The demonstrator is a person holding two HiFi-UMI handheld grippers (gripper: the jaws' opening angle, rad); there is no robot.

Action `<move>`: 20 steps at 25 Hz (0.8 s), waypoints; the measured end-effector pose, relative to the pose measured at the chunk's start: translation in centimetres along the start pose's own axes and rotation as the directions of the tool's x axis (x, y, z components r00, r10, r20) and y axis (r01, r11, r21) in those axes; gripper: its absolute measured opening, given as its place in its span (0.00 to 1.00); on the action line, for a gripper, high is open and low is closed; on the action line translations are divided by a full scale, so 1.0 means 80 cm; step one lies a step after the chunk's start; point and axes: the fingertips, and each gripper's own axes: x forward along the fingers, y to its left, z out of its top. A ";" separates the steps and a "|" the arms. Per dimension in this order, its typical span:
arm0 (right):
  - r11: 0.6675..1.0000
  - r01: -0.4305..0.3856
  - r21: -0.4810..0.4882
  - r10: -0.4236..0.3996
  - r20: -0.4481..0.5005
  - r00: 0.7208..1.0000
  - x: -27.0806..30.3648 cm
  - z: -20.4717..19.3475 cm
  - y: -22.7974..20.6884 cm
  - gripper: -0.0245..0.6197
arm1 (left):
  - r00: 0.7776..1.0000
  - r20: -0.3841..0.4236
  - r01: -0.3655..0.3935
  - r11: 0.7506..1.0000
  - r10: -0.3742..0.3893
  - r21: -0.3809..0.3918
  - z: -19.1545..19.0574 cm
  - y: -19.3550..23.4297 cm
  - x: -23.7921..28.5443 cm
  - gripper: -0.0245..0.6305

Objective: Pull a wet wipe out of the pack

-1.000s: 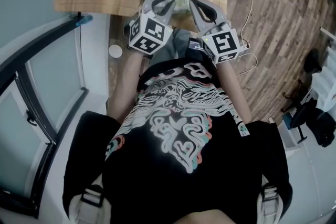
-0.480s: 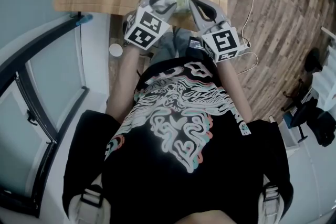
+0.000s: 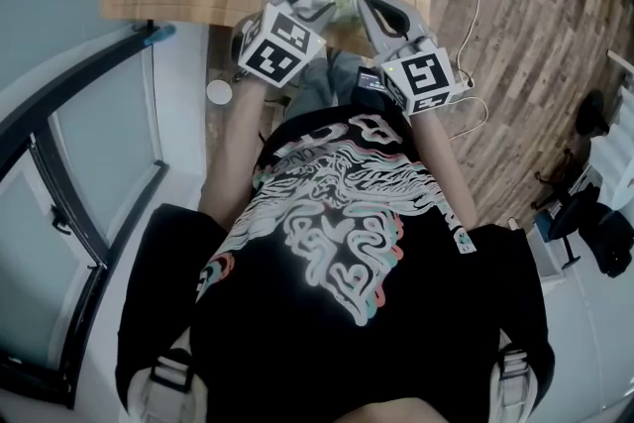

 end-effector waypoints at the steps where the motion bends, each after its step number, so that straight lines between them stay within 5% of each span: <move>1: 1.000 0.000 0.001 0.000 -0.002 1.000 0.000 -0.001 0.000 0.04 | 1.000 -0.001 -0.001 1.000 0.001 -0.003 0.001 0.000 0.000 0.26; 5: 1.000 -0.007 0.000 0.007 -0.022 1.000 0.003 -0.009 0.005 0.04 | 1.000 -0.009 -0.003 1.000 0.003 -0.004 -0.001 -0.001 0.000 0.25; 12: 0.999 -0.030 -0.045 0.028 -0.045 0.999 0.012 -0.016 0.018 0.04 | 0.995 -0.098 0.003 0.996 0.006 0.092 -0.007 -0.002 0.008 0.07; 20: 0.995 -0.070 -0.065 0.064 -0.093 0.994 0.018 -0.025 0.029 0.04 | 0.997 -0.079 -0.016 0.997 0.022 0.081 -0.005 -0.003 0.004 0.04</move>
